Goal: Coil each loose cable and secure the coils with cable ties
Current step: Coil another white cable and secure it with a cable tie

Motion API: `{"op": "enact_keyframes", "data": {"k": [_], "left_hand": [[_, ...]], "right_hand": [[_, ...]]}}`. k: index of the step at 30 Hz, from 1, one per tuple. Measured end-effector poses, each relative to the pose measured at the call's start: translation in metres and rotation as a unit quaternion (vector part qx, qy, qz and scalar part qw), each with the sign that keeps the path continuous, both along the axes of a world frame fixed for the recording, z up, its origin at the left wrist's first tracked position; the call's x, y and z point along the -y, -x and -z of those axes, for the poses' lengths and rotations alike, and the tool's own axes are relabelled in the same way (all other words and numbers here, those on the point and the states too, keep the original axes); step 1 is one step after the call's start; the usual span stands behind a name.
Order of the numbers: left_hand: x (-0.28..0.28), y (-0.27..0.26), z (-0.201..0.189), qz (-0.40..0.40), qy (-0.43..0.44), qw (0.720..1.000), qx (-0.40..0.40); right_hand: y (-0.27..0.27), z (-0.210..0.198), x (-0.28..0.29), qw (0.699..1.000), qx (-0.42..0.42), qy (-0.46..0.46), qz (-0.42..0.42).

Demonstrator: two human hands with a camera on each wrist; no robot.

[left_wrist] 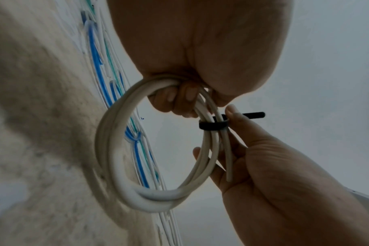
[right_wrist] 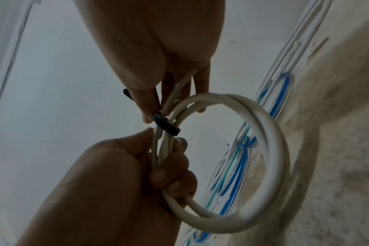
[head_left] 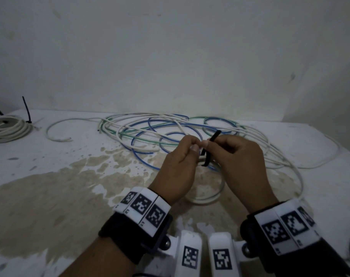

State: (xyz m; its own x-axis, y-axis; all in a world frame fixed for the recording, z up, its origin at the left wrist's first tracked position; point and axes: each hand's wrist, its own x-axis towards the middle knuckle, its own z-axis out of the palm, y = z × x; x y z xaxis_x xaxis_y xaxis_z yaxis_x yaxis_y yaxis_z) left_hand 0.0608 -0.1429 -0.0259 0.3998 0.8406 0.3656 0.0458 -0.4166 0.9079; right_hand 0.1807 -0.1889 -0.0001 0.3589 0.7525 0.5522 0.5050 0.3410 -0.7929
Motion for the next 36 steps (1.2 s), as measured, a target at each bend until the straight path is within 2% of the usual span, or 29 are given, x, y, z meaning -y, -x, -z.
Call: {"op": "enact_keyframes", "data": {"k": [3,7,10,12,14,19,23,26,29,32,36], "left_hand": [[0.003,-0.001,-0.005,0.027,-0.005,1.0,-0.012],[0.003,0.0,-0.006,0.008,-0.051,0.996,-0.069],[0.005,-0.001,-0.007,-0.009,-0.06,0.996,-0.072],[0.005,-0.001,-0.007,-0.02,-0.057,0.996,-0.063],[0.004,0.001,-0.006,-0.03,-0.067,0.995,-0.061],[0.005,-0.002,-0.003,-0.036,-0.072,0.994,-0.073],[0.003,-0.001,-0.001,-0.016,-0.034,0.998,-0.044],[-0.001,0.001,0.0,0.004,0.044,0.999,-0.016],[0.0,-0.001,-0.002,0.034,0.148,0.988,0.038],[-0.001,-0.001,-0.001,0.024,0.101,0.995,-0.01],[-0.004,0.001,0.003,0.008,0.059,0.997,-0.042]], "right_hand": [[-0.002,0.001,0.0,1.0,0.009,-0.003,0.006],[-0.002,0.001,0.0,1.0,0.012,-0.007,-0.008],[-0.005,0.003,-0.002,1.0,0.02,-0.014,-0.001],[-0.006,0.004,-0.004,0.998,0.056,-0.022,-0.005],[-0.007,0.003,-0.004,0.994,0.102,-0.039,-0.004],[-0.014,-0.01,0.001,0.984,0.112,-0.123,0.059],[-0.01,-0.008,-0.001,0.999,0.022,-0.016,-0.023],[-0.009,-0.005,-0.001,0.995,0.025,0.052,-0.079],[-0.012,-0.003,-0.001,0.995,0.05,0.053,-0.074],[-0.013,-0.003,-0.001,0.998,0.049,0.03,-0.039],[-0.01,-0.004,0.002,0.993,0.106,0.004,-0.045]]}}
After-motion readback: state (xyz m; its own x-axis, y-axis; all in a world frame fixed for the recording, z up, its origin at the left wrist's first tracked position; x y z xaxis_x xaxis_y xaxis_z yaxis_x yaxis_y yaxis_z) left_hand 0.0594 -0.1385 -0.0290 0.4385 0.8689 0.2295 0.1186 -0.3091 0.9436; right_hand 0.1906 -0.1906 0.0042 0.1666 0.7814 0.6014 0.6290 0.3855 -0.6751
